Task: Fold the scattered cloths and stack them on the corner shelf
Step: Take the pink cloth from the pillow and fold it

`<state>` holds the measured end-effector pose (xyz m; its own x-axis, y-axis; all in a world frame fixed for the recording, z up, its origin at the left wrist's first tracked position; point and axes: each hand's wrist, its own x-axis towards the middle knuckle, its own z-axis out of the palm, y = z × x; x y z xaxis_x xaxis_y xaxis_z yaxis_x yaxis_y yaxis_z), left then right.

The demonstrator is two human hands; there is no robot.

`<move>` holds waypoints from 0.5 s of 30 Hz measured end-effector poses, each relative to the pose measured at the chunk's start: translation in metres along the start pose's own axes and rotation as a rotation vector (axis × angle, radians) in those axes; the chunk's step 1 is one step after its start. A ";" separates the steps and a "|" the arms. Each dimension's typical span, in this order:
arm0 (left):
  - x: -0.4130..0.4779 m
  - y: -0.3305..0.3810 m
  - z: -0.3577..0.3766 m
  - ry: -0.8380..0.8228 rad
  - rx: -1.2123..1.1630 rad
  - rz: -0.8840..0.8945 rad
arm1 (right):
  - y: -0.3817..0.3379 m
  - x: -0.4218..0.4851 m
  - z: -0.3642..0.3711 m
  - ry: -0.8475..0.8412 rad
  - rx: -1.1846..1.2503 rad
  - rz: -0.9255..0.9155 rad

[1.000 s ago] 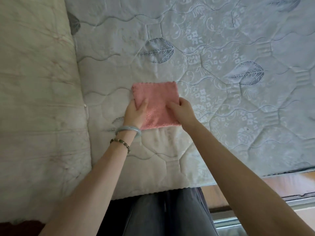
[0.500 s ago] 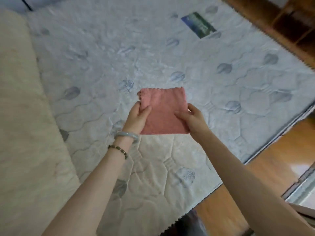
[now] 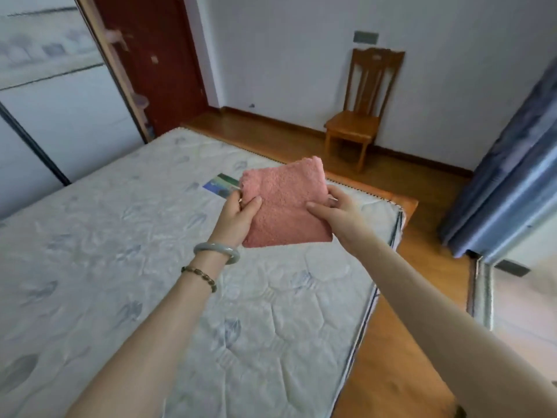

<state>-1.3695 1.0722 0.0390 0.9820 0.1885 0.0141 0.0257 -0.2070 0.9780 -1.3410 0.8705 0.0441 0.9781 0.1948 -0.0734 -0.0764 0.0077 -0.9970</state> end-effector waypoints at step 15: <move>0.076 0.151 0.272 -0.346 -0.018 0.209 | -0.089 -0.015 -0.275 0.389 -0.034 -0.133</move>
<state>-1.2401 0.7941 0.1312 0.9708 -0.1907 0.1455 -0.1818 -0.1890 0.9650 -1.2953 0.5971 0.1275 0.9799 -0.1906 0.0594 0.0556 -0.0254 -0.9981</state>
